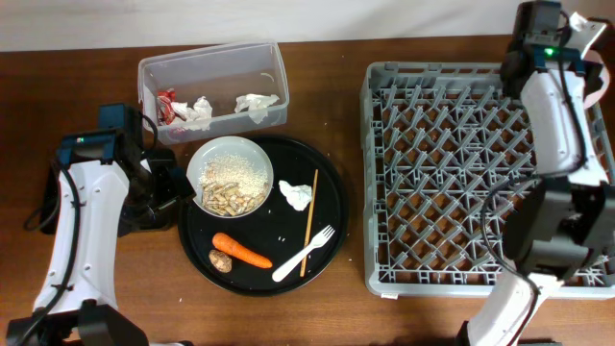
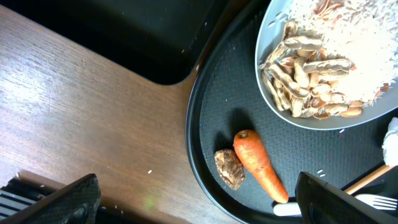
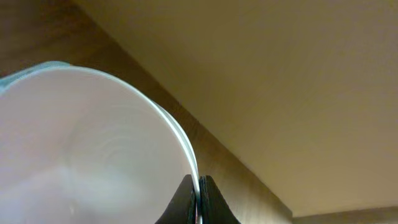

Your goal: Sort waste into correct bins and load items into the dishwasher rack

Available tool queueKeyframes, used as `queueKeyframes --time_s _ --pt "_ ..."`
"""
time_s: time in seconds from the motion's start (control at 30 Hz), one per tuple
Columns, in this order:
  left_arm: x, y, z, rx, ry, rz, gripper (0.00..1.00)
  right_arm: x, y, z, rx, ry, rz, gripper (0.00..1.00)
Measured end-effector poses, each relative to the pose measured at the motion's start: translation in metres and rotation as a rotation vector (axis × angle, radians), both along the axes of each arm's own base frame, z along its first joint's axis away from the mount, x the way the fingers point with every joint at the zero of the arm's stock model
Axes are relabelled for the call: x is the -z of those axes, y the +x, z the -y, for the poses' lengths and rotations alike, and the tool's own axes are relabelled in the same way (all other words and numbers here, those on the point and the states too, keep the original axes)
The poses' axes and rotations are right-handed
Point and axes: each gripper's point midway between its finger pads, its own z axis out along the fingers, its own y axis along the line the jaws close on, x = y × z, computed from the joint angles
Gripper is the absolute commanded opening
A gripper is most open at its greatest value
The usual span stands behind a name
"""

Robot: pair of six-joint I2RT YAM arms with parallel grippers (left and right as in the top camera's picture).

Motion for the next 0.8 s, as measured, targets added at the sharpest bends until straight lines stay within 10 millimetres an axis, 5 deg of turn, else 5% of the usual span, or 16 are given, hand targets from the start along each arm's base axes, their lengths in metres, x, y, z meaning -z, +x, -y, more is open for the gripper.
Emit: queueKeyframes --time_s 0.33,0.47,0.67,0.77,0.8 --pt "0.0 0.0 0.0 0.0 0.0 -0.001 1.0 0.046 0.019 0.007 -0.089 -0.062 -0.178 0.04" --pt "0.0 0.0 0.0 0.0 0.0 -0.002 1.0 0.048 0.02 0.005 -0.104 -0.09 -0.228 0.08" --pt "0.0 0.0 0.0 0.0 0.0 0.002 1.0 0.066 0.029 -0.069 -0.257 -0.096 -0.404 0.17" --pt "0.0 0.0 0.0 0.0 0.0 0.002 1.0 0.082 0.014 -0.083 -0.259 -0.039 -0.436 0.37" --pt "0.0 0.0 0.0 0.0 0.0 0.002 1.0 0.093 0.009 -0.088 -0.263 0.016 -0.426 0.57"
